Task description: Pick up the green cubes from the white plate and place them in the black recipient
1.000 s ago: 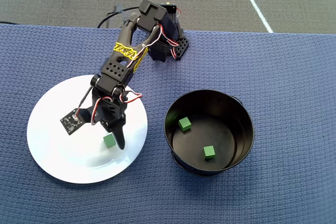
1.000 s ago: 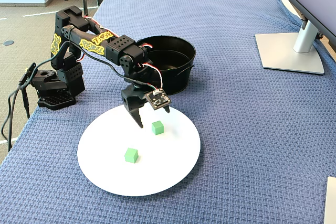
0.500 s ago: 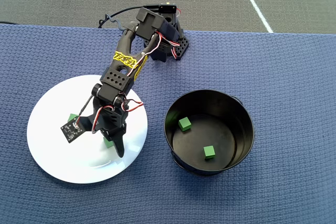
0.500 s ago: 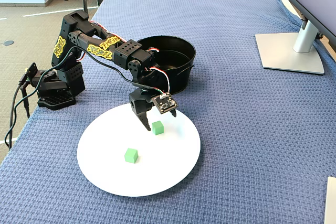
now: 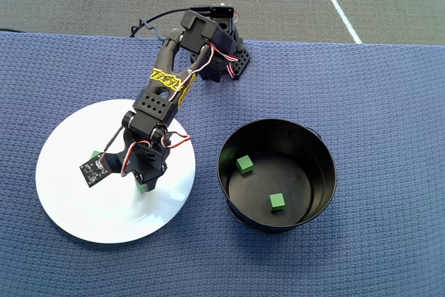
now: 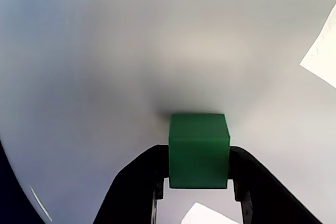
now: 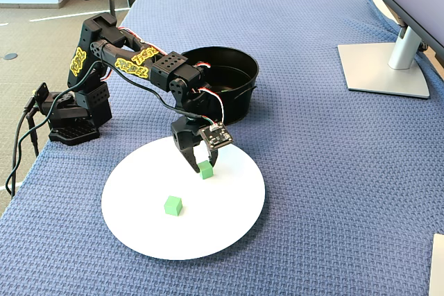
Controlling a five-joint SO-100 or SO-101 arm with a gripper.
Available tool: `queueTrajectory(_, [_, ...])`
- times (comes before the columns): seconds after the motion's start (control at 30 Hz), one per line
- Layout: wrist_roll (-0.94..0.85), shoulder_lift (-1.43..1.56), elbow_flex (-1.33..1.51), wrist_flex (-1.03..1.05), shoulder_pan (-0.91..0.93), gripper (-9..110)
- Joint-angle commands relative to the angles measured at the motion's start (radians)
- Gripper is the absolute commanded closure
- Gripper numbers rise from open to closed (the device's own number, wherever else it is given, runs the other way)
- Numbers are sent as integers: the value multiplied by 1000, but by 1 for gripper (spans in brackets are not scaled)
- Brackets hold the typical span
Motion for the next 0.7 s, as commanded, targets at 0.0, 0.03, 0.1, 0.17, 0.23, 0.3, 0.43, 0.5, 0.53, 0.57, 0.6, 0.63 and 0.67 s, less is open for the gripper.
queueTrajectory(0.0, [114, 101, -57, -25, -15, 101])
queueTrajectory(0.03, [150, 140, -63, -3, -14, 101])
queueTrajectory(0.1, [242, 241, -74, 54, -12, 101])
queueTrajectory(0.17, [316, 362, -83, 141, -9, 101])
queueTrajectory(0.23, [367, 508, -69, 230, -6, 101])
queueTrajectory(0.3, [385, 678, -17, 304, -8, 101])
queueTrajectory(0.43, [440, 916, 57, 417, -64, 101])
queueTrajectory(0.5, [497, 999, 133, 397, -135, 101])
queueTrajectory(0.53, [526, 1025, 166, 388, -183, 101])
queueTrajectory(0.57, [552, 1043, 190, 385, -238, 101])
queueTrajectory(0.6, [586, 1054, 212, 379, -291, 102])
queueTrajectory(0.63, [623, 1055, 222, 373, -341, 102])
queueTrajectory(0.67, [658, 1049, 229, 359, -385, 102])
